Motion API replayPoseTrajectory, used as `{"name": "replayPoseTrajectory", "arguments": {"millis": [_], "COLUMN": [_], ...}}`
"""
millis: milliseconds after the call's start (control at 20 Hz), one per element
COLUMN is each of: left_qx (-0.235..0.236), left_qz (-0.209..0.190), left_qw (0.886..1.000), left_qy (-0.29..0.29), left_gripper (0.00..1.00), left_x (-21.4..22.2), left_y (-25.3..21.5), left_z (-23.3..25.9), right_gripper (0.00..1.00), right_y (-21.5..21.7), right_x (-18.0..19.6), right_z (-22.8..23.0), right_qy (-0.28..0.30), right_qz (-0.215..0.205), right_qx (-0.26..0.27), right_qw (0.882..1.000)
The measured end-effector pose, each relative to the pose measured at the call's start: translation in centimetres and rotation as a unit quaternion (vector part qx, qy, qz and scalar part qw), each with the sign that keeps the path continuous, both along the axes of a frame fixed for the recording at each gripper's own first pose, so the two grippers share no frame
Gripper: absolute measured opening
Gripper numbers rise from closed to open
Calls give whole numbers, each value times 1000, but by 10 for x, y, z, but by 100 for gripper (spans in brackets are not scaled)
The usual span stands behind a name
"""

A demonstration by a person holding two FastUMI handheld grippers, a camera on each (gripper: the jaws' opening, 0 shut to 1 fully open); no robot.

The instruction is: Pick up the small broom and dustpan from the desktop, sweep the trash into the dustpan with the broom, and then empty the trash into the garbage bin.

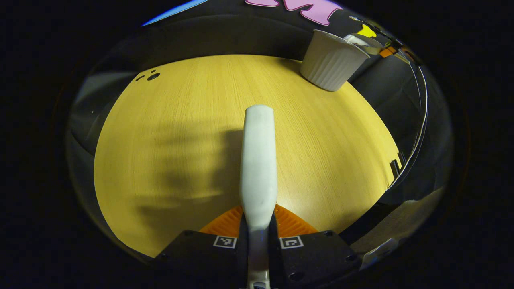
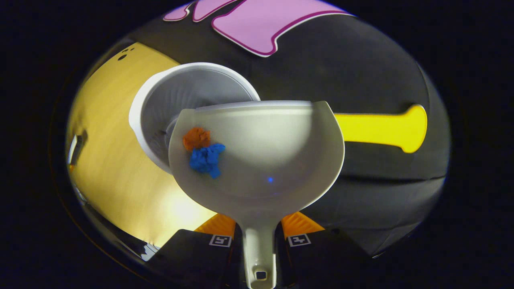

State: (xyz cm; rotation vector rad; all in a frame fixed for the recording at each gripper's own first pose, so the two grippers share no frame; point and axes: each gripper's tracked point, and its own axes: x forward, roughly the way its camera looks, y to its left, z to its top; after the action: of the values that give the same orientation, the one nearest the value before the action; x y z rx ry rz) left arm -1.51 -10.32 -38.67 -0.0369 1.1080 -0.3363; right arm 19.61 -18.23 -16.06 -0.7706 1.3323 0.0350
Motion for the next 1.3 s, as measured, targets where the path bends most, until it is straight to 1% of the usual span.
{"name": "replayPoseTrajectory", "arguments": {"millis": [100, 250, 300, 350, 550, 600, 700, 800, 850, 900, 1050, 1200, 1250, 1300], "left_qx": [1, -2, -3, -3, -1, 1, 5, 9, 11, 13, 19, 29, 32, 35], "left_qz": [4, 11, 11, 12, 12, 12, 12, 10, 9, 9, 10, 9, 8, 8], "left_qw": [1000, 1000, 1000, 1000, 1000, 1000, 1000, 1000, 1000, 1000, 1000, 1000, 999, 999], "left_qy": [2, 3, 3, 2, 0, 0, -1, -2, -3, -3, -4, -7, -7, -8], "left_gripper": [25, 25, 25, 25, 25, 25, 25, 25, 25, 25, 25, 25, 25, 25], "left_x": [0, 0, 2, 3, 6, 6, 6, 6, 6, 5, 5, 5, 4, 4], "left_y": [2, 3, 3, 3, 1, 1, 0, 0, 0, -1, -1, -3, -3, -3], "left_z": [-2, -2, -3, -3, -3, -2, -1, 0, 1, 2, 3, 6, 7, 8], "right_gripper": [36, 36, 31, 35, 35, 35, 35, 35, 31, 35, 35, 35, 39, 36], "right_y": [1, 3, 4, 5, 0, -3, -7, -8, -7, -7, -8, -6, -2, 0], "right_x": [5, 12, 12, 13, 13, 11, 10, 8, 7, 6, 3, -3, -7, -13], "right_z": [0, -5, -6, -6, -8, -7, -7, -7, -7, -6, -3, -7, -6, -3], "right_qy": [27, 46, 49, 49, 41, 36, 18, -11, -26, -42, -93, -120, -130, -137], "right_qz": [18, 29, 31, 33, 37, 33, 20, 2, -7, -15, -40, -64, -71, -78], "right_qx": [-14, -27, -28, -29, -30, -26, -13, 13, 27, 40, 78, 118, 132, 147], "right_qw": [999, 998, 998, 998, 998, 998, 1000, 1000, 999, 998, 992, 984, 980, 977]}}
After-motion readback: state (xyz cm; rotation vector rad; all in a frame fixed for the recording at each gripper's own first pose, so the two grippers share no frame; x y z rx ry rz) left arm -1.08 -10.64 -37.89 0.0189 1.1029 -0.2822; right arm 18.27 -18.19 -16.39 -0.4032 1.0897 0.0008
